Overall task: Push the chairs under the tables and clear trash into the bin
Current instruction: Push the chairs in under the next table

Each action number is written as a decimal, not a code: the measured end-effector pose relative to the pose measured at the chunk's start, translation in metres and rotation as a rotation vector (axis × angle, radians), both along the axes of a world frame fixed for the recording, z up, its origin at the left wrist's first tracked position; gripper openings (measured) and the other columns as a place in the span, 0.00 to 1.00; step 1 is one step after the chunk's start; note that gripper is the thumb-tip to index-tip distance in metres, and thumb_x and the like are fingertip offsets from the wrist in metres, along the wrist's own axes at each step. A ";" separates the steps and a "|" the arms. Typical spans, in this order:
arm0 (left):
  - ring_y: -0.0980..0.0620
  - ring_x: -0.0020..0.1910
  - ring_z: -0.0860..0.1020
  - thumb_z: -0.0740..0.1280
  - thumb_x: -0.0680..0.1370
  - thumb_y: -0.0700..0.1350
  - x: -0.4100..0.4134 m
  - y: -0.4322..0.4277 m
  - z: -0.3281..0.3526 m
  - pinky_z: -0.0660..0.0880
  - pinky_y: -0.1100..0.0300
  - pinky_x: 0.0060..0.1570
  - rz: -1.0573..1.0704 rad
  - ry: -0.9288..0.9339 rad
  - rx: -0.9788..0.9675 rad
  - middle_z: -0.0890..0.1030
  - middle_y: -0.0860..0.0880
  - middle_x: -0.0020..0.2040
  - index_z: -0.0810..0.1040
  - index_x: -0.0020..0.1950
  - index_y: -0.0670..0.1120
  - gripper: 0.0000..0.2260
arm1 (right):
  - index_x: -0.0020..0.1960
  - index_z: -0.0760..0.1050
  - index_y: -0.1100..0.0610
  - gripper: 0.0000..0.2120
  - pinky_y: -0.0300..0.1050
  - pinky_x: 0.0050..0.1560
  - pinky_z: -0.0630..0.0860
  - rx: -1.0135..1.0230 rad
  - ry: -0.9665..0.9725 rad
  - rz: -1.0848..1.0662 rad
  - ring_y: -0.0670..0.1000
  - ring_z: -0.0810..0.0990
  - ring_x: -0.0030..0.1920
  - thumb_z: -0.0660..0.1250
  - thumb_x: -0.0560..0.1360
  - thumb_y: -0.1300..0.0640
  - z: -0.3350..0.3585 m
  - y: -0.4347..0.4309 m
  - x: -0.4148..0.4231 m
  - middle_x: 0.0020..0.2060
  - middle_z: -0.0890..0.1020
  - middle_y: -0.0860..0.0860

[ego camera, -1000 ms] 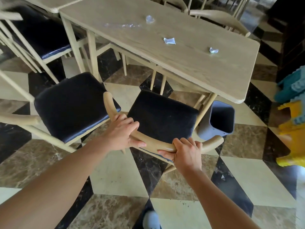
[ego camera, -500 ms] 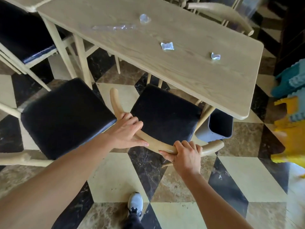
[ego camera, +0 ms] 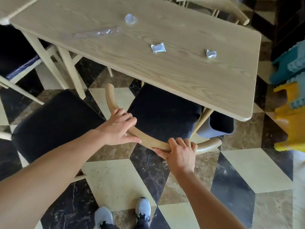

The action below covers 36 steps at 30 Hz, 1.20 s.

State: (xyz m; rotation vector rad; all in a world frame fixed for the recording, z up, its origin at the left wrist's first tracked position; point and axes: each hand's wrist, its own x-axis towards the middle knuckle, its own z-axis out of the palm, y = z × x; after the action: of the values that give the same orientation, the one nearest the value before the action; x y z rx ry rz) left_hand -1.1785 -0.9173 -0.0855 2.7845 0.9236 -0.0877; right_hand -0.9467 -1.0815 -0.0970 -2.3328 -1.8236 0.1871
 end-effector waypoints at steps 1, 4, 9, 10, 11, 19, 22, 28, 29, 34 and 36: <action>0.49 0.49 0.65 0.47 0.71 0.79 0.000 0.006 0.001 0.60 0.52 0.58 -0.005 0.002 -0.003 0.74 0.52 0.46 0.70 0.47 0.50 0.34 | 0.39 0.74 0.57 0.36 0.57 0.49 0.69 -0.001 -0.001 -0.006 0.60 0.75 0.40 0.53 0.71 0.23 0.000 0.005 -0.001 0.34 0.77 0.52; 0.49 0.49 0.64 0.49 0.71 0.79 0.008 0.021 0.002 0.60 0.51 0.58 -0.008 -0.029 0.011 0.74 0.52 0.45 0.70 0.47 0.49 0.34 | 0.38 0.73 0.57 0.34 0.57 0.47 0.68 0.046 0.005 -0.002 0.59 0.74 0.39 0.56 0.70 0.24 0.002 0.017 0.007 0.32 0.76 0.51; 0.48 0.49 0.64 0.52 0.70 0.77 0.033 0.016 0.007 0.60 0.49 0.57 0.036 -0.090 0.001 0.71 0.52 0.43 0.71 0.48 0.48 0.33 | 0.37 0.74 0.57 0.33 0.56 0.47 0.67 0.090 0.026 0.023 0.58 0.73 0.38 0.60 0.68 0.25 0.003 0.024 0.039 0.31 0.75 0.50; 0.47 0.49 0.65 0.52 0.71 0.77 0.038 0.010 0.005 0.60 0.48 0.57 0.046 -0.084 -0.004 0.71 0.52 0.44 0.72 0.49 0.47 0.34 | 0.37 0.75 0.57 0.34 0.55 0.48 0.66 0.079 0.024 0.034 0.58 0.73 0.39 0.58 0.68 0.24 0.001 0.022 0.045 0.31 0.75 0.50; 0.46 0.49 0.65 0.52 0.71 0.77 0.042 0.004 0.002 0.61 0.48 0.57 0.050 -0.074 0.001 0.72 0.51 0.45 0.73 0.51 0.46 0.35 | 0.38 0.75 0.57 0.36 0.55 0.49 0.65 0.068 0.021 0.042 0.58 0.73 0.39 0.56 0.68 0.23 0.000 0.019 0.051 0.32 0.76 0.50; 0.46 0.48 0.67 0.56 0.72 0.75 0.043 0.022 -0.009 0.61 0.48 0.56 0.003 -0.156 0.048 0.71 0.52 0.43 0.73 0.48 0.46 0.31 | 0.37 0.74 0.57 0.36 0.55 0.48 0.67 0.103 0.000 0.019 0.57 0.72 0.38 0.54 0.69 0.22 -0.009 0.031 0.052 0.31 0.75 0.50; 0.47 0.48 0.66 0.54 0.72 0.76 0.041 0.032 -0.009 0.62 0.48 0.54 -0.001 -0.145 0.044 0.72 0.51 0.42 0.73 0.47 0.46 0.33 | 0.36 0.73 0.57 0.35 0.56 0.46 0.68 0.164 -0.014 0.008 0.57 0.72 0.36 0.57 0.69 0.23 -0.014 0.036 0.047 0.29 0.73 0.50; 0.47 0.48 0.66 0.55 0.72 0.75 0.043 0.029 -0.011 0.61 0.48 0.55 0.006 -0.149 0.069 0.74 0.49 0.43 0.74 0.48 0.45 0.33 | 0.36 0.73 0.56 0.34 0.55 0.46 0.67 0.200 -0.017 0.019 0.56 0.72 0.36 0.58 0.69 0.24 -0.020 0.035 0.052 0.29 0.73 0.49; 0.47 0.48 0.65 0.54 0.72 0.76 0.043 0.028 -0.011 0.61 0.48 0.55 0.009 -0.141 0.065 0.74 0.50 0.44 0.74 0.49 0.45 0.33 | 0.36 0.73 0.56 0.34 0.55 0.46 0.67 0.199 -0.012 0.021 0.56 0.72 0.36 0.57 0.69 0.24 -0.020 0.035 0.052 0.29 0.73 0.49; 0.48 0.48 0.64 0.53 0.71 0.76 0.047 0.025 -0.008 0.61 0.48 0.55 0.034 -0.129 0.040 0.72 0.51 0.44 0.73 0.50 0.46 0.34 | 0.36 0.73 0.56 0.33 0.55 0.46 0.67 0.151 0.012 0.041 0.56 0.72 0.37 0.58 0.69 0.24 -0.016 0.037 0.059 0.30 0.73 0.49; 0.47 0.47 0.66 0.54 0.71 0.76 0.055 0.019 -0.011 0.62 0.48 0.55 0.049 -0.155 0.060 0.74 0.50 0.44 0.73 0.50 0.46 0.33 | 0.37 0.74 0.56 0.32 0.54 0.46 0.66 0.142 0.028 0.066 0.56 0.72 0.37 0.60 0.69 0.25 -0.014 0.036 0.071 0.31 0.74 0.48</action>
State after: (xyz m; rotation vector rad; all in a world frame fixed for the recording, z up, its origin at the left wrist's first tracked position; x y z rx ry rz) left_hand -1.1234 -0.8983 -0.0960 2.7736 0.9696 0.1630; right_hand -0.8759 -1.0452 -0.1109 -2.1661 -1.8383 0.0945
